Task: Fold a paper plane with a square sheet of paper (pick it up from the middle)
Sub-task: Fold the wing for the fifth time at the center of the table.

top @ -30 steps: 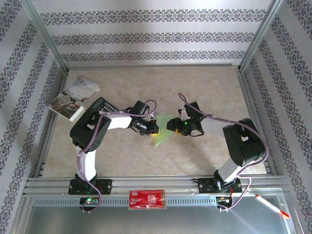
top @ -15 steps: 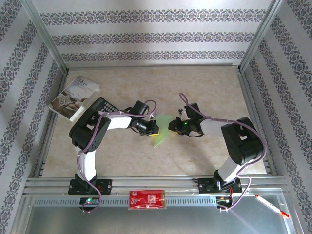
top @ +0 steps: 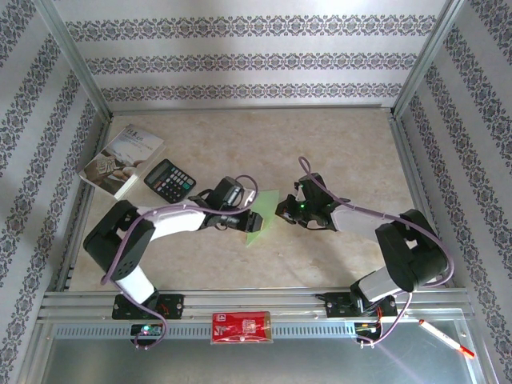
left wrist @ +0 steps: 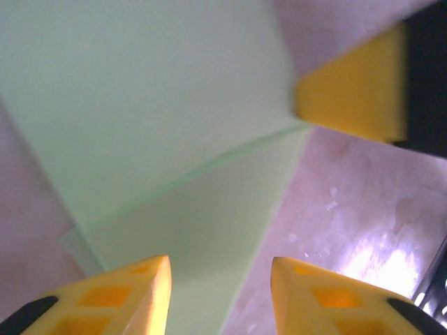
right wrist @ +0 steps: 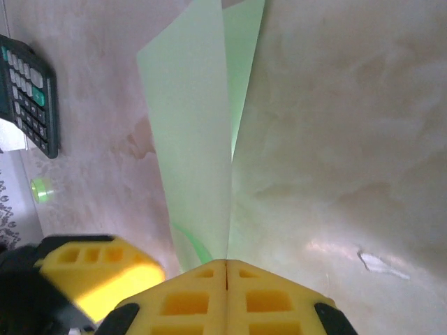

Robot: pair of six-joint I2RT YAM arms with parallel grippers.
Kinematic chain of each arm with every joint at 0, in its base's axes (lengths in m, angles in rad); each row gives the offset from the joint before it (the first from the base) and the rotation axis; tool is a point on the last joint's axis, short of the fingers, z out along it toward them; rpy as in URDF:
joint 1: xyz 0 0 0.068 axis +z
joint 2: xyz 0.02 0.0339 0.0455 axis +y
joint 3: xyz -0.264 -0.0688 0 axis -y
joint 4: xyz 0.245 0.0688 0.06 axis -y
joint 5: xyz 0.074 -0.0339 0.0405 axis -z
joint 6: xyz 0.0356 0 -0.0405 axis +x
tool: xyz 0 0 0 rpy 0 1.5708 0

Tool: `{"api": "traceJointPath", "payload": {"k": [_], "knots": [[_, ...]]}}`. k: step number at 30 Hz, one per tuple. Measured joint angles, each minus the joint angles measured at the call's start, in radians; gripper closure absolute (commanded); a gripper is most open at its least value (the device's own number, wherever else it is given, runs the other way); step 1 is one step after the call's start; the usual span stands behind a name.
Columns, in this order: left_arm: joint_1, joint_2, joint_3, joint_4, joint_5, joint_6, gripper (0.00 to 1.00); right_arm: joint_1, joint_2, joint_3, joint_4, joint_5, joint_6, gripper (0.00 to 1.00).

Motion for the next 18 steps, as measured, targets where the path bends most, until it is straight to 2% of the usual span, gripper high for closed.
{"api": "traceJointPath", "payload": {"k": [2, 7, 12, 18], "knots": [[-0.071, -0.035, -0.001, 0.003, -0.089, 0.059, 0.48, 0.008, -0.012, -0.01, -0.001, 0.008, 0.03, 1.0], [-0.204, -0.039, 0.0, 0.007, -0.28, 0.182, 0.44, 0.02, -0.043, -0.023, -0.002, 0.021, 0.111, 1.0], [-0.241, 0.004, 0.0, 0.007, -0.414, 0.248, 0.43, 0.024, -0.059, -0.034, 0.008, 0.021, 0.177, 1.0], [-0.267, 0.061, 0.03, -0.002, -0.52, 0.299, 0.45, 0.023, -0.059, -0.065, 0.026, 0.031, 0.246, 1.0]]}}
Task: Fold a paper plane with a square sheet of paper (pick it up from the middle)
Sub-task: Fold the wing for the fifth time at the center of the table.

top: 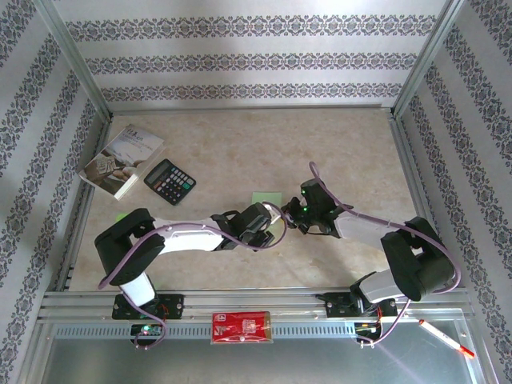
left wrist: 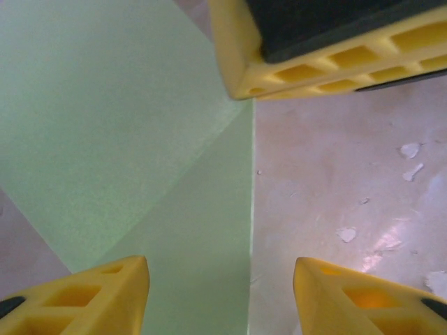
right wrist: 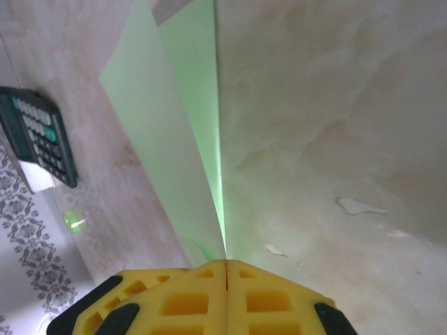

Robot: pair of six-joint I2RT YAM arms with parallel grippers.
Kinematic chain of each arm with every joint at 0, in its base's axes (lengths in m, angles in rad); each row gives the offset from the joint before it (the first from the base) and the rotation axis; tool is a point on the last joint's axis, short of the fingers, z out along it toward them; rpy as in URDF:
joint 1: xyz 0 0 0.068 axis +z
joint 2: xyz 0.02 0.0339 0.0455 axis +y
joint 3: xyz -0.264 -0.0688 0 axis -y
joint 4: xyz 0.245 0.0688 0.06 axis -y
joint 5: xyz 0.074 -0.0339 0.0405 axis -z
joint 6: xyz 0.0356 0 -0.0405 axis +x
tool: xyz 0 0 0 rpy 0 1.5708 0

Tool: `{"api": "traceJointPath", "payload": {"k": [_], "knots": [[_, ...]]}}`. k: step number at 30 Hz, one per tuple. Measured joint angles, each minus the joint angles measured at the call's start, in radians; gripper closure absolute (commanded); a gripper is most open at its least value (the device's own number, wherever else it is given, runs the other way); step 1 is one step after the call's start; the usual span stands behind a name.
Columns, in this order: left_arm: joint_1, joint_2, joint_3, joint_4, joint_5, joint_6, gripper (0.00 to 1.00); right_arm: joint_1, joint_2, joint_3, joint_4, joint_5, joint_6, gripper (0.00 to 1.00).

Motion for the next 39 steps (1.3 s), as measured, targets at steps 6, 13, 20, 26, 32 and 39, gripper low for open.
{"api": "traceJointPath", "payload": {"k": [6, 13, 20, 26, 32, 39], "knots": [[-0.004, 0.031, 0.017, -0.005, -0.064, 0.017, 0.49, 0.0, 0.0, -0.005, 0.003, 0.017, 0.037, 1.0], [-0.006, 0.053, 0.032, 0.001, -0.087, 0.031, 0.65, 0.009, 0.0, -0.006, 0.035, -0.006, 0.055, 1.0], [-0.006, 0.053, 0.032, 0.002, -0.089, 0.033, 0.79, 0.009, 0.0, -0.009, 0.038, -0.01, 0.063, 1.0], [-0.006, 0.053, 0.032, 0.002, -0.086, 0.03, 0.88, 0.009, 0.0, -0.009, 0.038, -0.01, 0.063, 1.0], [-0.007, 0.053, 0.032, 0.003, -0.084, 0.013, 0.95, 0.007, 0.0, -0.01, 0.044, -0.01, 0.063, 0.95], [-0.001, 0.051, 0.031, 0.033, -0.023, -0.035, 1.0, -0.038, -0.039, -0.034, 0.039, -0.01, 0.05, 0.74]]}}
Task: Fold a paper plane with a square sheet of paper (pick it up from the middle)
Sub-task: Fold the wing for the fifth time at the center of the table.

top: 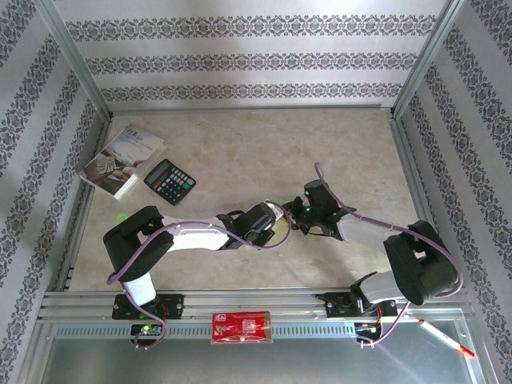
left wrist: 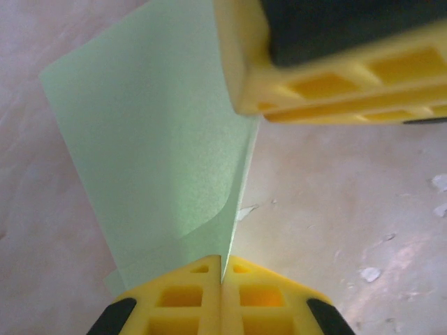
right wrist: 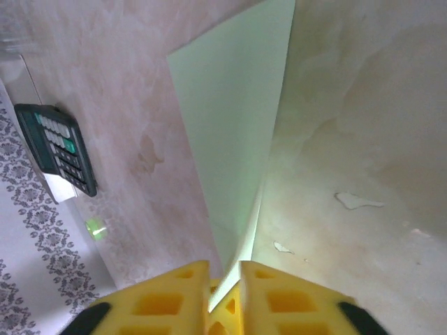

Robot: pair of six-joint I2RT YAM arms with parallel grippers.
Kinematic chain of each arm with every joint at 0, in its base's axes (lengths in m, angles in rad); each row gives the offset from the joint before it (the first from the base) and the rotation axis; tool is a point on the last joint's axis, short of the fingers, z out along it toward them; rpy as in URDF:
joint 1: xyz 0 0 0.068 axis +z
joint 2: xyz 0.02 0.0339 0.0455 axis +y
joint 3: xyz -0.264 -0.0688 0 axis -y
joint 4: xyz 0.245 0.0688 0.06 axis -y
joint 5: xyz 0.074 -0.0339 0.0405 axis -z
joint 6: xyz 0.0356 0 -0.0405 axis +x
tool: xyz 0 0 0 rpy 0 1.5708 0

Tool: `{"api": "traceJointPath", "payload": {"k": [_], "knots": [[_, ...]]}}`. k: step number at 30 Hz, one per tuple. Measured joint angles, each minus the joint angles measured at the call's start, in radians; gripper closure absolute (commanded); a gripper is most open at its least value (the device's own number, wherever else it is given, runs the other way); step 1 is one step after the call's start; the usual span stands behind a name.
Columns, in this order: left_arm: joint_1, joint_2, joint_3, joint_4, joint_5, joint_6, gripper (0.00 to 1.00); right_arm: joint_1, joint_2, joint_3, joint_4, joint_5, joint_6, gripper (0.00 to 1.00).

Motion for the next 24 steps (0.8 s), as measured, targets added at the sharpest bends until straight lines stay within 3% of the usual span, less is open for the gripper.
{"api": "traceJointPath", "payload": {"k": [10, 24], "knots": [[0.077, -0.032, -0.055, 0.085, 0.225, -0.188, 1.0, -0.112, -0.17, -0.01, -0.099, 0.008, -0.17, 0.58], [0.169, 0.003, -0.137, 0.261, 0.508, -0.461, 1.0, -0.126, -0.092, 0.031, -0.206, -0.034, -0.42, 0.58]]}}
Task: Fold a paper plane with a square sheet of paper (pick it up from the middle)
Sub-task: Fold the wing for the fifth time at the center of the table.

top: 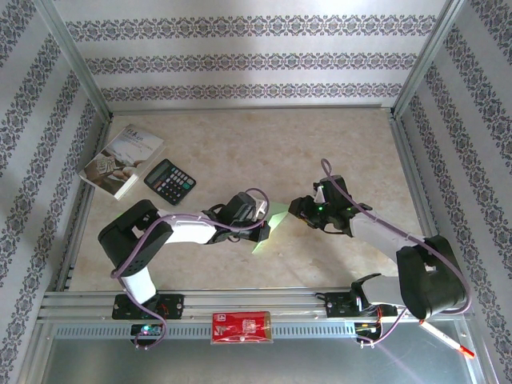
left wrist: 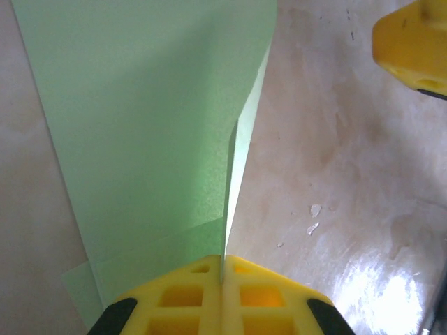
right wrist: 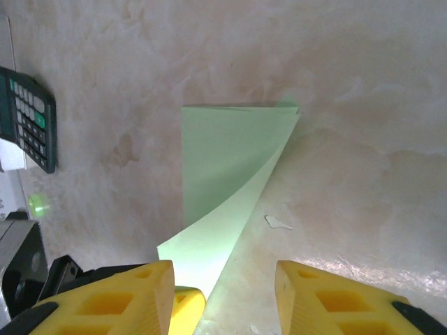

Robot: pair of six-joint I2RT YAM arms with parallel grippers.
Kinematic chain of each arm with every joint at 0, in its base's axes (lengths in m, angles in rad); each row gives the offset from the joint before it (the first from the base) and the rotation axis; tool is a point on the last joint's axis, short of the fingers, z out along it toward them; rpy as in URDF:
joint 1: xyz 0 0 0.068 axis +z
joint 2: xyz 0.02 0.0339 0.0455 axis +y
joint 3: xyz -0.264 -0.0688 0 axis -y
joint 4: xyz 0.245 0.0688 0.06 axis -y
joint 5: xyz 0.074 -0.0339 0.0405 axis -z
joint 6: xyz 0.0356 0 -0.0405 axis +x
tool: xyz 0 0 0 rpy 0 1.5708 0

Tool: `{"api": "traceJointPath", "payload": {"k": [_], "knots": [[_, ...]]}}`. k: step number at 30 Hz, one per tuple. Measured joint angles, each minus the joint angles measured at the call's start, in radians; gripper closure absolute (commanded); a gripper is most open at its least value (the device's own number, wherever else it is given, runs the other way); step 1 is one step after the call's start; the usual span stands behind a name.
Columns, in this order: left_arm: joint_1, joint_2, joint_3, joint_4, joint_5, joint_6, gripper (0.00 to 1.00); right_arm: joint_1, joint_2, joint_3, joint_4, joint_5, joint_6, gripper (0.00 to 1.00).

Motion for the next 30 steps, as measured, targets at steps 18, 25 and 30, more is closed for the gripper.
{"api": "traceJointPath", "payload": {"k": [18, 25, 30], "knots": [[0.08, 0.041, -0.079, 0.24, 0.185, -0.277, 1.0, 0.001, 0.047, 0.021, -0.003, -0.035, -0.069, 0.56], [0.08, 0.047, -0.082, 0.314, 0.192, -0.389, 1.0, 0.01, 0.069, 0.055, -0.014, -0.051, -0.125, 0.55], [0.08, 0.086, -0.102, 0.381, 0.191, -0.475, 1.0, 0.057, 0.111, 0.102, -0.016, -0.056, -0.164, 0.55]]}}
